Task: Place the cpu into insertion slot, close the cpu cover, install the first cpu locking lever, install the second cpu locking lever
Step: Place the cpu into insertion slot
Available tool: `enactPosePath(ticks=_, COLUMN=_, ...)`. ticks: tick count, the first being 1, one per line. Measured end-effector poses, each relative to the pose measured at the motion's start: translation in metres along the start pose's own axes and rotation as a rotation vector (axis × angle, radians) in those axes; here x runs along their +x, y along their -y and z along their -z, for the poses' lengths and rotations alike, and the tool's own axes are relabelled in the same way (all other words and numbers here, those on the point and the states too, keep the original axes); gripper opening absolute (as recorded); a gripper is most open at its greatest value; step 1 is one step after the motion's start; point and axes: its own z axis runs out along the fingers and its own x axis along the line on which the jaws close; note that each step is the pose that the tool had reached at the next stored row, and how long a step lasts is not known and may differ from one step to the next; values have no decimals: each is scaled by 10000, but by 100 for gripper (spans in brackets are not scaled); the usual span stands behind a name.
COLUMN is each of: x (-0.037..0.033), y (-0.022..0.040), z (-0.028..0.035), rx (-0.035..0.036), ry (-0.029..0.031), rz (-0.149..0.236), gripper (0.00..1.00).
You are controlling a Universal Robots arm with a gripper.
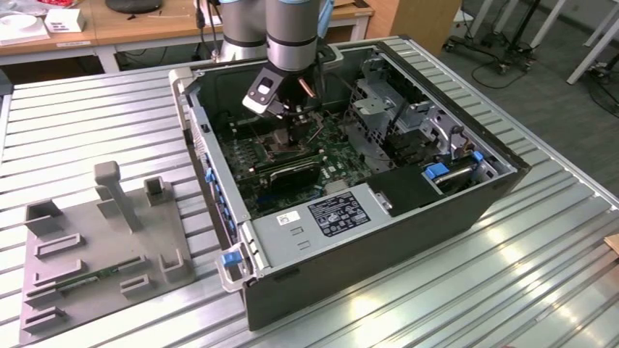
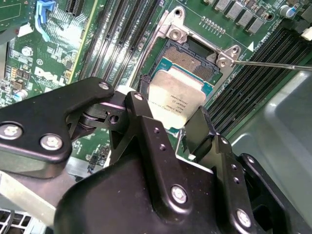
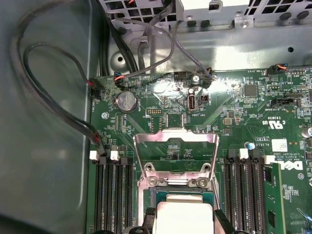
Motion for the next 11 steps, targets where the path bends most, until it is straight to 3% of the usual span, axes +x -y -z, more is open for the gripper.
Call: enactPosePath(ticks=11, x=-5, y=26, z=-72, rx=1, ry=1, rz=0, gripper=54)
